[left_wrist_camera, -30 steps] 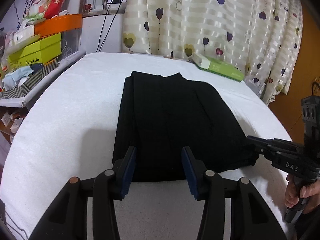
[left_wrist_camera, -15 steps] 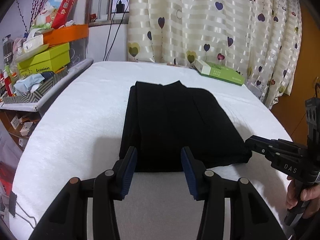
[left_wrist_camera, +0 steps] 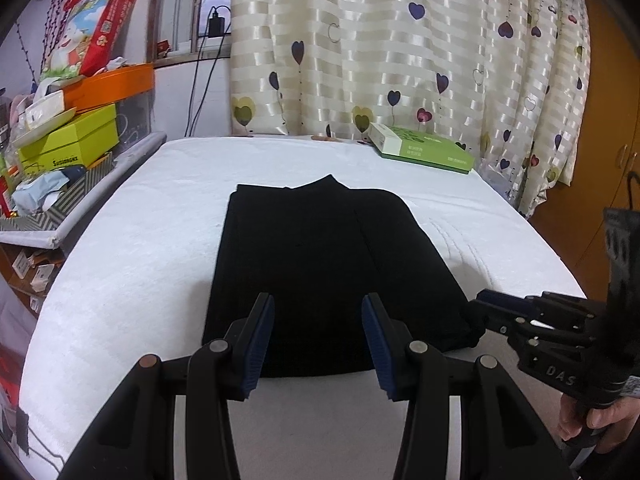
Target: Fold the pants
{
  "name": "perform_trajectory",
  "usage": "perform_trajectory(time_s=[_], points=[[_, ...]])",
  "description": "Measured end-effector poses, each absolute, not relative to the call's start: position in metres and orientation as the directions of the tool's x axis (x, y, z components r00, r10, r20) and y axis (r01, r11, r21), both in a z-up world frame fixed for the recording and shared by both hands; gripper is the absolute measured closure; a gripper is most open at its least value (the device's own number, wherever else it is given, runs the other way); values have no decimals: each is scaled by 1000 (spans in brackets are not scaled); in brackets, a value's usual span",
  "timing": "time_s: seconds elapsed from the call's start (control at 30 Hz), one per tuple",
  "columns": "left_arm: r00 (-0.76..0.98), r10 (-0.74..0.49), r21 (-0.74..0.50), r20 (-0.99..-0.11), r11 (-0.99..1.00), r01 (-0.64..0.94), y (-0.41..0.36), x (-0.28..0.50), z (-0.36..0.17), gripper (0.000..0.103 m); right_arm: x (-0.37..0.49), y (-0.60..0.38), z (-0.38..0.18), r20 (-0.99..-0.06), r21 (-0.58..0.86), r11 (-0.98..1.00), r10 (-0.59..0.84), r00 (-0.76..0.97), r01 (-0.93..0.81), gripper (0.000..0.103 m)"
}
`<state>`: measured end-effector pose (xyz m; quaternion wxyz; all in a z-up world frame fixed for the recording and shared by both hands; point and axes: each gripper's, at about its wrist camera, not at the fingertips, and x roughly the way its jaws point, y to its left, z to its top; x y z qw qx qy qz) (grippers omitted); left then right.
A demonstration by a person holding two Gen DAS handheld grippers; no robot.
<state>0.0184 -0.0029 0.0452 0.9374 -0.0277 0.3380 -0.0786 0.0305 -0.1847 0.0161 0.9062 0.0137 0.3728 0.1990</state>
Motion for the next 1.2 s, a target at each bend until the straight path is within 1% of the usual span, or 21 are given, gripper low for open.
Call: perform_trajectory(time_s=[0.1, 0.23, 0.33, 0.47, 0.6, 0.7, 0.8, 0.97, 1.07, 1.2], points=[[748, -163, -98, -643, 986, 131, -5, 23, 39, 54, 30, -181, 16, -668, 172, 914, 382, 639, -367, 81], [739, -153, -82, -656, 988, 133, -4, 25, 28, 54, 34, -176, 5, -694, 160, 911, 378, 612, -380, 80], [740, -158, -77, -654, 987, 142, -4, 23, 27, 54, 37, -179, 7, -695, 169, 911, 381, 609, -376, 77], [738, -170, -89, -653, 985, 149, -1, 23, 30, 54, 42, -183, 16, -679, 177, 913, 385, 626, -369, 77], [744, -177, -101, -644, 984, 146, 2, 29, 37, 54, 56, -180, 13, -691, 168, 916, 373, 619, -364, 77], [746, -168, -96, -644, 986, 139, 5, 39, 37, 54, 70, -178, 2, -726, 190, 918, 371, 580, -349, 77], [725, -161, -98, -669, 987, 128, 9, 48, 28, 54, 76, -179, 8, -710, 209, 912, 390, 586, -354, 77], [728, -155, -84, -668, 987, 134, 11, 59, 31, 54, 100, -175, 16, -699, 190, 918, 376, 608, -349, 77], [733, -159, -77, -661, 987, 144, 12, 75, 37, 54, 120, -172, 12, -709, 193, 919, 373, 599, -344, 77], [705, -135, -73, -696, 990, 118, 16, 105, 28, 54, 138, -172, 1, -723, 216, 920, 376, 579, -327, 77]])
